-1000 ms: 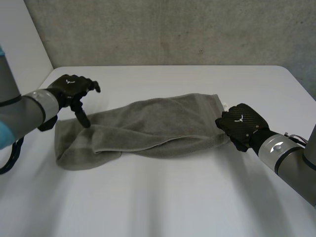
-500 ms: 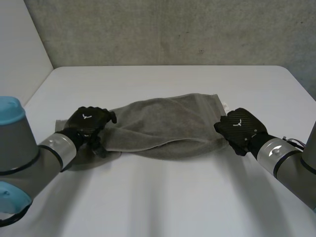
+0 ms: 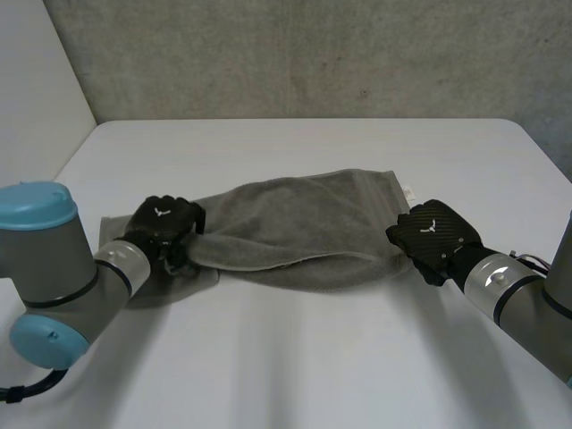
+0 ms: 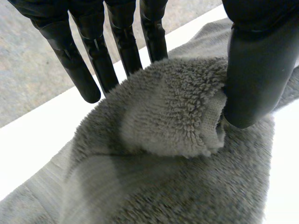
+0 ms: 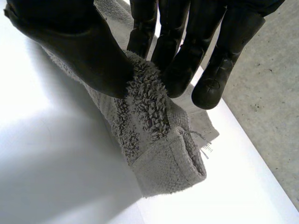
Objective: Fold the towel.
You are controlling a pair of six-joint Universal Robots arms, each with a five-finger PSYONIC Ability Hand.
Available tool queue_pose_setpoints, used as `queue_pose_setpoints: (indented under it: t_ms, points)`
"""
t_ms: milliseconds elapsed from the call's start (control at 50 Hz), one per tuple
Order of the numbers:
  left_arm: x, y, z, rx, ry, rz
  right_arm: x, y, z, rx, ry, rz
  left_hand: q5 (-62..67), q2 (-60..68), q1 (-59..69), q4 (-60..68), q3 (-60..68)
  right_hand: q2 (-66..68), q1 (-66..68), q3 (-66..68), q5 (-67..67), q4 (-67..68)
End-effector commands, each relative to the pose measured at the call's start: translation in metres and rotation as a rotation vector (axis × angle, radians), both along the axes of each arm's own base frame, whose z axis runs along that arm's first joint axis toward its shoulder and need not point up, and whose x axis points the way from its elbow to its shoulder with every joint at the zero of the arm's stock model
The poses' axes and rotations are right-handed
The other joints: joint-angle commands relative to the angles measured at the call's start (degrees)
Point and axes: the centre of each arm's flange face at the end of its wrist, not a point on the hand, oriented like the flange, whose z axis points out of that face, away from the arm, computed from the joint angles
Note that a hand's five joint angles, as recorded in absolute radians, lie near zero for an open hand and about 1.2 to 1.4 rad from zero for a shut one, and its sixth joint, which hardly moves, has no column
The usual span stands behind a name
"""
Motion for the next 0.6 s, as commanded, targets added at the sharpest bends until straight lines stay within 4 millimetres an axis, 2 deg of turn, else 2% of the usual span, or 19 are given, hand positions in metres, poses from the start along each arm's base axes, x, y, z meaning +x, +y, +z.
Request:
queue_pose_setpoints:
  t_ms: [20,180,240,340,380,560,600]
  points:
    - [0.002,-0.002,0.008,-0.025,0.009,0.008,0.000,0.000,0.000,0.001,0.000,0.000,0.7,0.2,0.5,0.2,0.4,5.5,4.6,3.5,4.4,3.4]
    - [0.003,-0.007,0.005,-0.064,0.013,0.020,0.000,0.000,-0.001,0.005,0.001,0.002,0.4,-0.1,0.1,-0.2,0.0,5.5,4.6,3.5,4.4,3.4]
    - [0.005,-0.008,0.008,-0.074,0.014,0.035,0.000,0.001,-0.002,0.005,0.002,0.002,3.9,3.4,3.7,3.4,3.6,5.5,4.6,3.5,4.4,3.4]
    - [0.006,-0.008,0.007,-0.073,0.012,0.048,0.000,0.001,-0.002,0.006,0.001,0.002,13.8,13.3,13.6,13.3,13.5,5.5,4.6,3.5,4.4,3.4]
    - [0.006,-0.008,0.006,-0.070,0.011,0.046,0.000,0.001,-0.005,0.015,0.004,0.002,28.9,28.4,28.6,28.3,28.5,5.5,4.6,3.5,4.4,3.4]
    - [0.010,-0.011,0.014,-0.086,0.011,0.062,-0.001,-0.003,0.000,0.000,0.002,-0.017,29.3,28.8,29.0,28.8,28.9,5.5,4.6,3.5,4.4,3.4]
    - [0.010,-0.009,0.028,-0.121,0.023,0.055,-0.003,-0.009,0.009,-0.015,-0.023,-0.058,29.3,28.8,29.0,28.8,28.9,5.5,4.6,3.5,4.4,3.4]
